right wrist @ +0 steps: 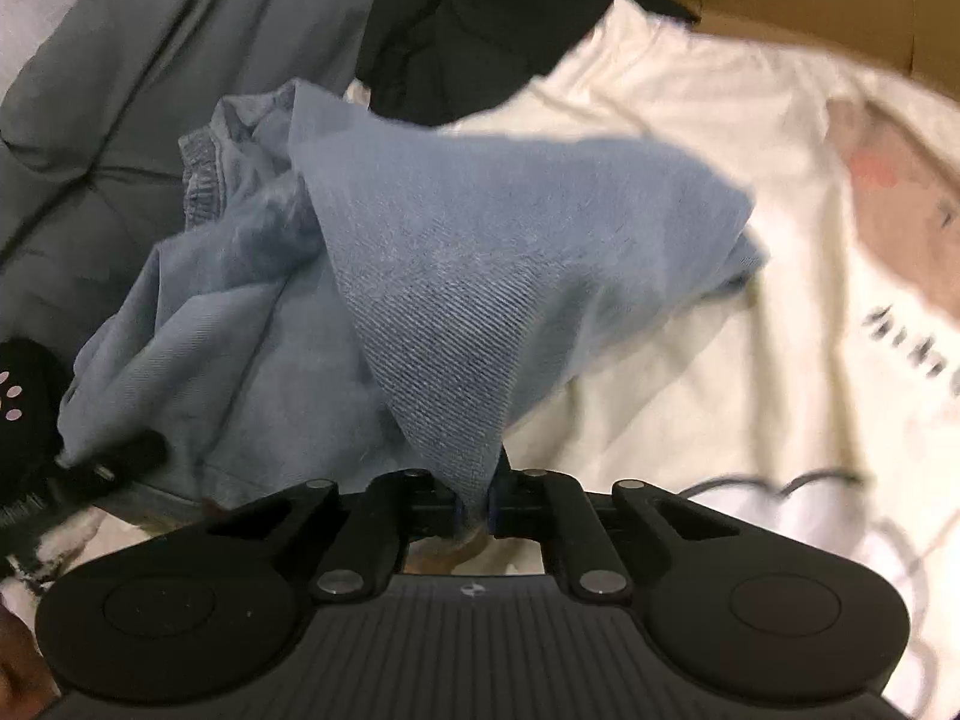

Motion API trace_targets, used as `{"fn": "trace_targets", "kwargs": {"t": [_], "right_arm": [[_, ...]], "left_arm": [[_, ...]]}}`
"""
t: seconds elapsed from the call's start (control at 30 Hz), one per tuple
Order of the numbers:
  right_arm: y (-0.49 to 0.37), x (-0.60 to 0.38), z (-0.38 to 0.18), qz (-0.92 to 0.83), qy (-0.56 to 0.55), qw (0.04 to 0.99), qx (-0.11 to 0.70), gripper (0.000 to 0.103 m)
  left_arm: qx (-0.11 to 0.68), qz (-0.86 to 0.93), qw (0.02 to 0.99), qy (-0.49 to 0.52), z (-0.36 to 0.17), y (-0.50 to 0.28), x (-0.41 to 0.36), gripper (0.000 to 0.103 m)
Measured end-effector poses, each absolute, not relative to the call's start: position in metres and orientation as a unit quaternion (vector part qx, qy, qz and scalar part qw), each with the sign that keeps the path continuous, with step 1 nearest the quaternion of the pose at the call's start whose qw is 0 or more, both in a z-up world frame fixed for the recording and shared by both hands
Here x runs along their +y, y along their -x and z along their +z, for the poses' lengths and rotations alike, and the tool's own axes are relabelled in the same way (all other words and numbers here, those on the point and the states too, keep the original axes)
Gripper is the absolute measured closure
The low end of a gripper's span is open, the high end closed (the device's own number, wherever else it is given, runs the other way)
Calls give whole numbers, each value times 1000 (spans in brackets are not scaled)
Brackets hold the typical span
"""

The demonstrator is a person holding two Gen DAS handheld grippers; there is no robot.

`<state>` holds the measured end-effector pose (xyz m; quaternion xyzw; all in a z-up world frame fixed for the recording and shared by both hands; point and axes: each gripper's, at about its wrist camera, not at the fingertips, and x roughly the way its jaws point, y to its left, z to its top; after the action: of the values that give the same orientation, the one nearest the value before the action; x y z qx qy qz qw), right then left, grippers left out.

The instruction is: Fold clothes

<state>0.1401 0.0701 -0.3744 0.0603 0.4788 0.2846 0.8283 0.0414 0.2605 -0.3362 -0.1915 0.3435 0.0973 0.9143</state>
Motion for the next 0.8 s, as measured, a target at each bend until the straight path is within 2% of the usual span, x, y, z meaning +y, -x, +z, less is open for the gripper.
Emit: {"fn": "trace_targets", "kwargs": {"t": [0.37, 0.8], "right_arm": [[-168, 16, -298, 293, 30, 845, 447, 98], [-231, -6, -240, 298, 158, 826, 451, 99]], "left_arm": [[324, 98, 915, 220, -303, -47, 287, 95], [318, 113, 914, 226, -274, -33, 333, 96]]}}
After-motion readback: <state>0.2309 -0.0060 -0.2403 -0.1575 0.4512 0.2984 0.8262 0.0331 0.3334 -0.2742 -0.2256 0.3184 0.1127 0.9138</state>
